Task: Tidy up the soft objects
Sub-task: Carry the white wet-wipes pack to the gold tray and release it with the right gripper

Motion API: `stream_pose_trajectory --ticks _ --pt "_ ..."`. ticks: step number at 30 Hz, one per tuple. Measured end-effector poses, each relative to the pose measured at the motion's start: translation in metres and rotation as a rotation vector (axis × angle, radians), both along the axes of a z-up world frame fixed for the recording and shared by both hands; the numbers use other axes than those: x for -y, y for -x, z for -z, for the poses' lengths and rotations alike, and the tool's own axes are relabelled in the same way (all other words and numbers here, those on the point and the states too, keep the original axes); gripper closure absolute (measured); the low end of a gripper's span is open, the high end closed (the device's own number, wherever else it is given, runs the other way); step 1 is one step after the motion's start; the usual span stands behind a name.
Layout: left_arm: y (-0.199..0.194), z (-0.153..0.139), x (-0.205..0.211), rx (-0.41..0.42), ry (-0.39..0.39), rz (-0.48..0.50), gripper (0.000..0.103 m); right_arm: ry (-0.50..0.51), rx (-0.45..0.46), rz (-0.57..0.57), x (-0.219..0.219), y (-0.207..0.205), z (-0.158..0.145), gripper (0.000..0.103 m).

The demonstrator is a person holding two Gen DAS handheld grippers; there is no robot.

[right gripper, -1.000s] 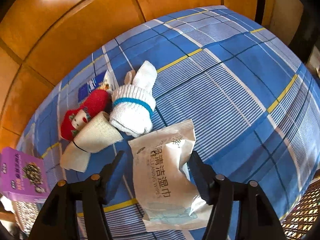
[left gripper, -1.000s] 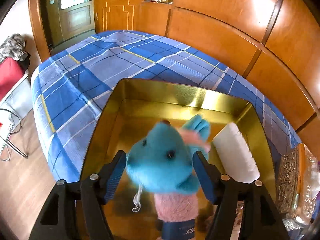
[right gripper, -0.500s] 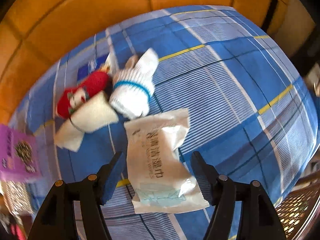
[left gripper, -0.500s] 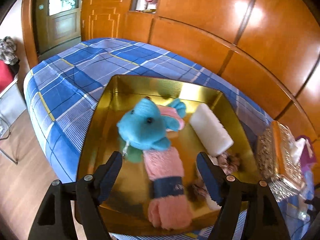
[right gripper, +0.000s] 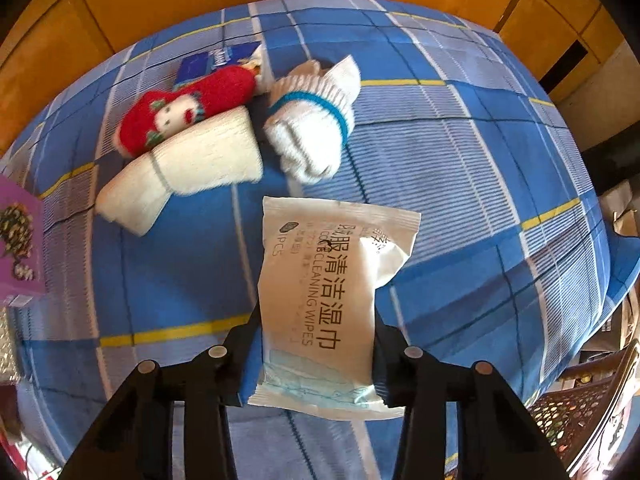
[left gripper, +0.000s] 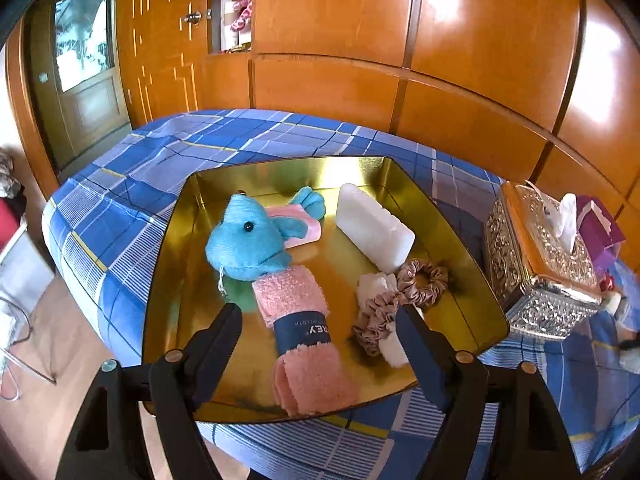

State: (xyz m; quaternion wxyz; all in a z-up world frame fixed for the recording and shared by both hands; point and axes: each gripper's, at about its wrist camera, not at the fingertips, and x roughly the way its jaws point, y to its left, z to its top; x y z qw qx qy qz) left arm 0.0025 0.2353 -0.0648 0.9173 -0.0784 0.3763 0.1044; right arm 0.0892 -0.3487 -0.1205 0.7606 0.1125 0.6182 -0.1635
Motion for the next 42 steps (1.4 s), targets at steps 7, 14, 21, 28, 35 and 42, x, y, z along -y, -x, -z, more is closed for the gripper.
stream_pose_trajectory --ticks 7,14,21,28,35,42 --pt "0.004 -0.004 0.008 0.001 -0.048 0.003 0.019 -0.010 0.081 0.008 0.004 0.031 -0.027 0.059" --pt "0.011 -0.012 0.018 0.036 -0.119 -0.016 0.011 0.029 0.235 -0.048 -0.018 0.000 -0.086 0.059" --pt "0.020 -0.019 0.018 0.084 -0.143 -0.034 0.000 0.043 0.359 -0.232 -0.094 -0.074 -0.130 0.059" --pt "0.025 -0.017 -0.004 0.064 -0.017 -0.059 0.000 0.020 0.493 -0.487 -0.207 -0.104 -0.185 0.059" --pt "0.040 -0.018 -0.024 0.065 -0.019 -0.116 0.000 0.017 0.455 -0.649 -0.312 -0.137 -0.180 0.059" --pt "0.061 -0.031 -0.039 0.121 -0.099 -0.196 0.000 -0.054 0.413 -0.752 -0.406 -0.156 -0.149 0.059"
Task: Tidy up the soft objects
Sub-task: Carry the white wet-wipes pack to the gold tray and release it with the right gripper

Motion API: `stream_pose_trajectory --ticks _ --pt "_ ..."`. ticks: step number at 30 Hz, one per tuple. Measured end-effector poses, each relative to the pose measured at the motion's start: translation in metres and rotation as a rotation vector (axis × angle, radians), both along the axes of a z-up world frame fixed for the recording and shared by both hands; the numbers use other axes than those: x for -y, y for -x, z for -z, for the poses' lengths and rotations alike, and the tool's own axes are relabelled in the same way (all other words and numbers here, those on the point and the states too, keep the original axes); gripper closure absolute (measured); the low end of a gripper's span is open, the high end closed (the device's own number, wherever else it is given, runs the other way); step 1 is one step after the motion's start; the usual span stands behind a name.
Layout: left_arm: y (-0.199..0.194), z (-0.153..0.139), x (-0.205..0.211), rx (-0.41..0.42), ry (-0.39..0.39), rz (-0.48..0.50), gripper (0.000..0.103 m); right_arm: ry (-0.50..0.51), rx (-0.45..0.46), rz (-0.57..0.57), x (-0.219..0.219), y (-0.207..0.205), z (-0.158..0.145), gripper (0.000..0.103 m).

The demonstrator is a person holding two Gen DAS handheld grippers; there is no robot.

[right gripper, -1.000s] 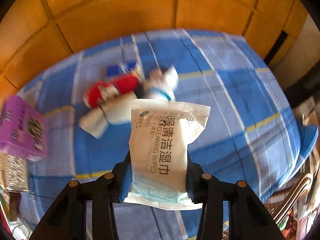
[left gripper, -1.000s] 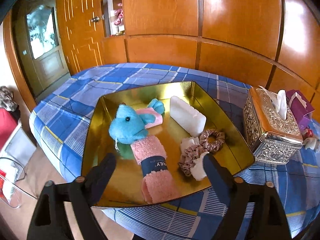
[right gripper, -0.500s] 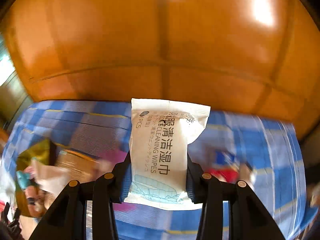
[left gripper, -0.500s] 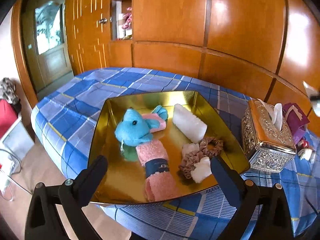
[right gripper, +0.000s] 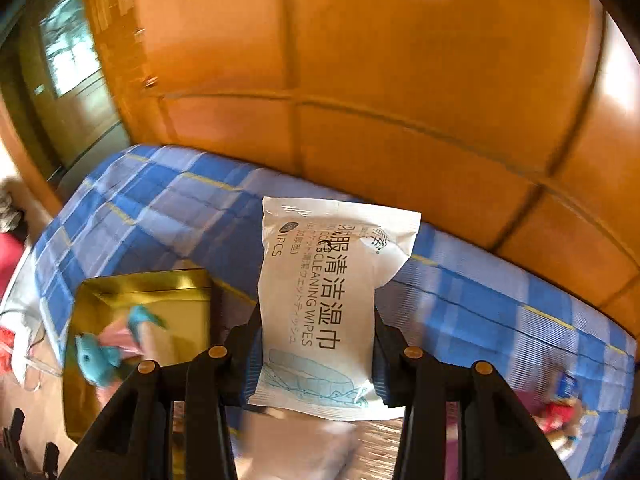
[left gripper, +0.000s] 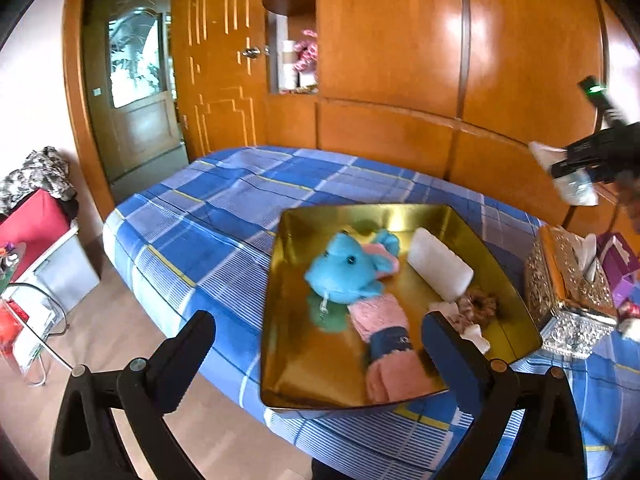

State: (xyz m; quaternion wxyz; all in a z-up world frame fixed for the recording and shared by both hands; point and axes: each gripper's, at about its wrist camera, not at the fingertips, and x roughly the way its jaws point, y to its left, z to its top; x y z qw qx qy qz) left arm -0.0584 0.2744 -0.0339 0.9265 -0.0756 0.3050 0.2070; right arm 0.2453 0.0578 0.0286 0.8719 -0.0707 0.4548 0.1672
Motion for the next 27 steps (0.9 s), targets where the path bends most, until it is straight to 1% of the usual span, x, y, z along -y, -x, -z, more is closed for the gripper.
stream_pose_trajectory --ticks 3,5,6,8,9,11,14,19,24,27 --pt "0.004 -0.004 -0.005 0.017 -0.007 -0.020 0.000 -0.030 -0.003 -0.109 -0.046 0.010 0.010 0.059" --pt "0.007 -0.006 -0.007 0.032 -0.024 -0.034 0.000 -0.035 -0.001 -0.203 -0.078 0.025 0.017 0.059" --pt "0.007 -0.008 -0.008 0.037 -0.036 -0.040 0.000 -0.033 0.000 -0.269 -0.097 0.038 0.024 0.059" --pt "0.009 -0.010 -0.010 0.045 -0.054 -0.056 0.000 -0.029 -0.008 -0.362 -0.122 0.055 0.034 0.059" --pt "0.009 -0.011 -0.012 0.048 -0.056 -0.061 0.000 -0.023 -0.018 -0.422 -0.135 0.067 0.041 0.059" --pt "0.010 -0.011 -0.014 0.043 -0.066 -0.077 0.000 0.003 -0.033 -0.507 -0.154 0.088 0.056 0.059" --pt "0.009 -0.008 -0.017 0.023 -0.061 -0.088 0.000 0.064 -0.058 -0.575 -0.174 0.112 0.084 0.059" --pt "0.009 -0.002 -0.019 0.009 -0.035 -0.080 0.000 0.120 -0.100 -0.562 -0.184 0.122 0.119 0.059" --pt "0.008 0.001 -0.016 -0.001 -0.028 -0.080 0.000 0.174 -0.085 -0.489 -0.172 0.121 0.127 0.056" --pt "0.007 0.002 -0.015 -0.004 -0.025 -0.075 0.000 0.146 -0.087 -0.471 -0.167 0.118 0.125 0.049"
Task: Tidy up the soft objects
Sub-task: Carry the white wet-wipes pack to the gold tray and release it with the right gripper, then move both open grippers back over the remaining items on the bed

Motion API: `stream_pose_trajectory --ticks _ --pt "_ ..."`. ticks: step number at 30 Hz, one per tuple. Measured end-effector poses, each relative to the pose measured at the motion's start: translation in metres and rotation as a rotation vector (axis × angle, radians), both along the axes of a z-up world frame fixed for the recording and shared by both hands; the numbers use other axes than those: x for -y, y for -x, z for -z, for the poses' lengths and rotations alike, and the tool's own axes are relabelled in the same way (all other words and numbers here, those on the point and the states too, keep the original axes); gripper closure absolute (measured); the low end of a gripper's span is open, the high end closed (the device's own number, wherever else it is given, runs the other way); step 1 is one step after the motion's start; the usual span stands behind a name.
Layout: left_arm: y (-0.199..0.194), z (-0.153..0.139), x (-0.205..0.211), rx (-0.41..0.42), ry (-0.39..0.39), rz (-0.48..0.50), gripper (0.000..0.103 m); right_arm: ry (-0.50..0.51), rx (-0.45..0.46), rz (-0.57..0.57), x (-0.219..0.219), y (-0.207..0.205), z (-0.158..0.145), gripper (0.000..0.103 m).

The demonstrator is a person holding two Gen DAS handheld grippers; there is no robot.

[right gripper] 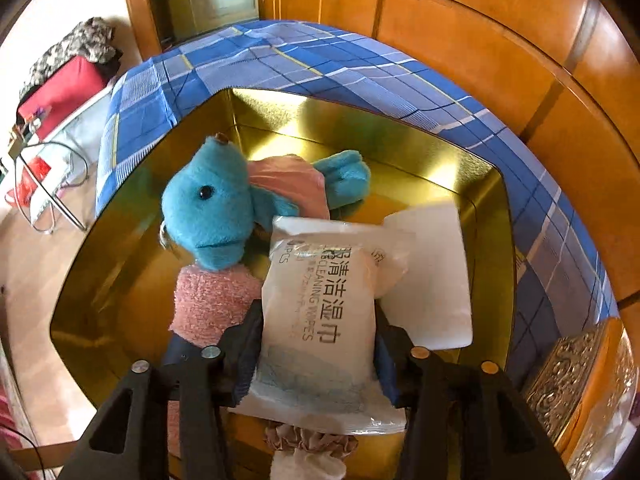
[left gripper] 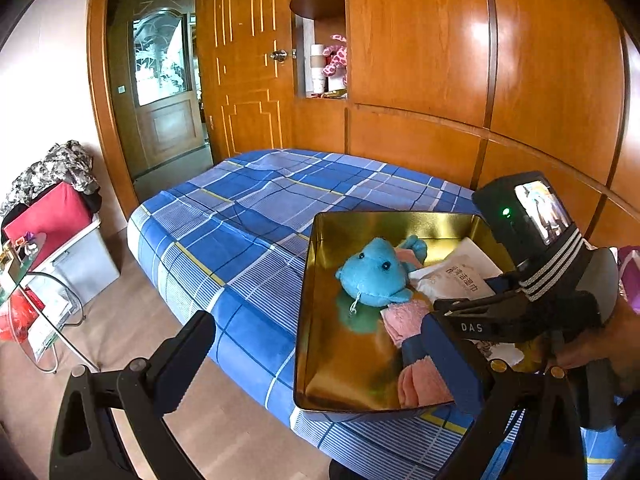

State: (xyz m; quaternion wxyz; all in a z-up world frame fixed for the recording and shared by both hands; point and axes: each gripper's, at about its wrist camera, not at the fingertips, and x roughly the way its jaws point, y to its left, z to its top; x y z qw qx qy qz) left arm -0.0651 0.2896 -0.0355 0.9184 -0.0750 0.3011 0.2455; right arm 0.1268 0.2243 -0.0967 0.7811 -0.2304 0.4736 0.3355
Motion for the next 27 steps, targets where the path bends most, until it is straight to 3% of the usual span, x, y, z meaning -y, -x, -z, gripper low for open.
stream_pose_trajectory --ticks 4,19,27 --pt "-0.001 0.001 0.002 -0.003 0.013 0.009 0.000 -0.053 0.019 0.032 0.008 0.002 -0.013 0.040" --pt "0.001 0.000 0.019 -0.002 0.010 0.056 0.000 -0.173 0.207 0.124 0.059 0.031 -0.073 0.039" --pt "0.000 0.000 0.034 -0.010 -0.004 0.102 0.000 -0.232 0.298 0.198 0.112 0.045 -0.101 0.039"
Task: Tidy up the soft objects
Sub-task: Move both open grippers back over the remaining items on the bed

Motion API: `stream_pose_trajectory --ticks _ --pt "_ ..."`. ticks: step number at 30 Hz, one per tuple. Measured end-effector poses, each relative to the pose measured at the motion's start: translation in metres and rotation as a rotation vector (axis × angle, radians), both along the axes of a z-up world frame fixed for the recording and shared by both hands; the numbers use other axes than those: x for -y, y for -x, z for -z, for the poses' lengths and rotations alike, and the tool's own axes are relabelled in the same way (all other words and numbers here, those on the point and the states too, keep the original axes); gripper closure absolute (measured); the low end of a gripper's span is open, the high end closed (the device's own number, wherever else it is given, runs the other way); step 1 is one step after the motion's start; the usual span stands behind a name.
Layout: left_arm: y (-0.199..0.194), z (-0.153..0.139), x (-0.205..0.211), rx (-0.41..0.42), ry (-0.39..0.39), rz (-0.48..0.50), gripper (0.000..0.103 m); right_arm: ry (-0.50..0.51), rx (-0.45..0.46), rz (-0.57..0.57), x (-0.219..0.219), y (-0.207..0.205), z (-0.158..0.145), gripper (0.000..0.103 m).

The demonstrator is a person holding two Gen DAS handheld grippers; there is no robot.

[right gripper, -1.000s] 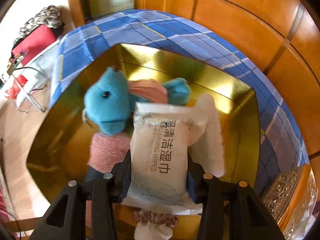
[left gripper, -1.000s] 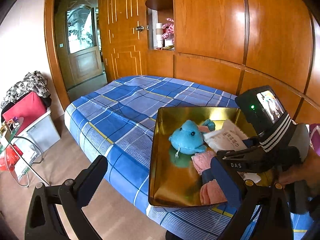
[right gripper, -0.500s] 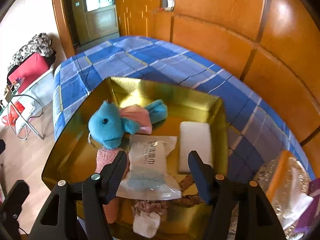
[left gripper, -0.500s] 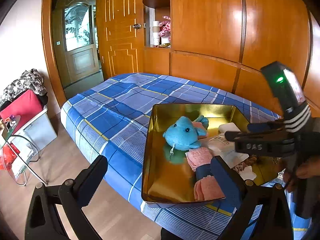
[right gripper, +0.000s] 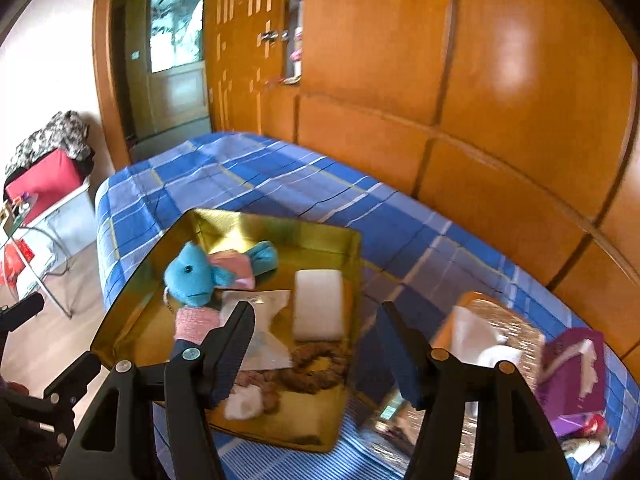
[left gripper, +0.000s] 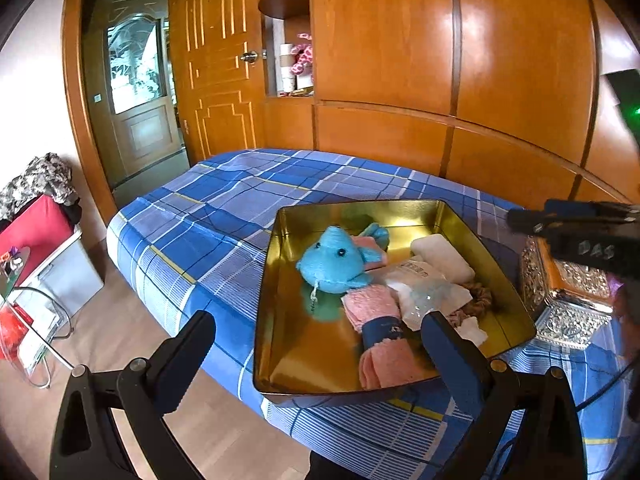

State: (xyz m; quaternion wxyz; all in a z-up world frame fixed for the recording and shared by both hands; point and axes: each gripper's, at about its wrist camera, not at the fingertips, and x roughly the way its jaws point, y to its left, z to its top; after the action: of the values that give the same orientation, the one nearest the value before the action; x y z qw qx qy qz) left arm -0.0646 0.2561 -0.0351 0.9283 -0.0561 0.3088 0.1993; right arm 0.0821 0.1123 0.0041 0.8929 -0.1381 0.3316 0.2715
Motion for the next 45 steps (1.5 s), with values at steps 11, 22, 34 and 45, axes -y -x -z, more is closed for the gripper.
stream_pose_trajectory --ticks 11,22,34,45 --pt "-0.001 -0.003 0.030 -0.001 -0.051 0.089 0.000 -0.052 0.071 0.204 0.109 -0.010 -0.028 0.039" --pt "-0.010 -0.017 0.076 0.003 -0.074 0.214 0.000 -0.053 0.095 0.478 0.242 -0.018 -0.032 0.039" --pt "-0.027 -0.048 0.152 0.032 -0.114 0.468 0.000 -0.127 0.044 0.845 0.395 -0.025 -0.008 0.039" --pt "-0.043 -0.086 0.240 0.097 -0.044 0.816 0.000 -0.355 -0.115 1.271 0.545 -0.012 0.067 0.039"
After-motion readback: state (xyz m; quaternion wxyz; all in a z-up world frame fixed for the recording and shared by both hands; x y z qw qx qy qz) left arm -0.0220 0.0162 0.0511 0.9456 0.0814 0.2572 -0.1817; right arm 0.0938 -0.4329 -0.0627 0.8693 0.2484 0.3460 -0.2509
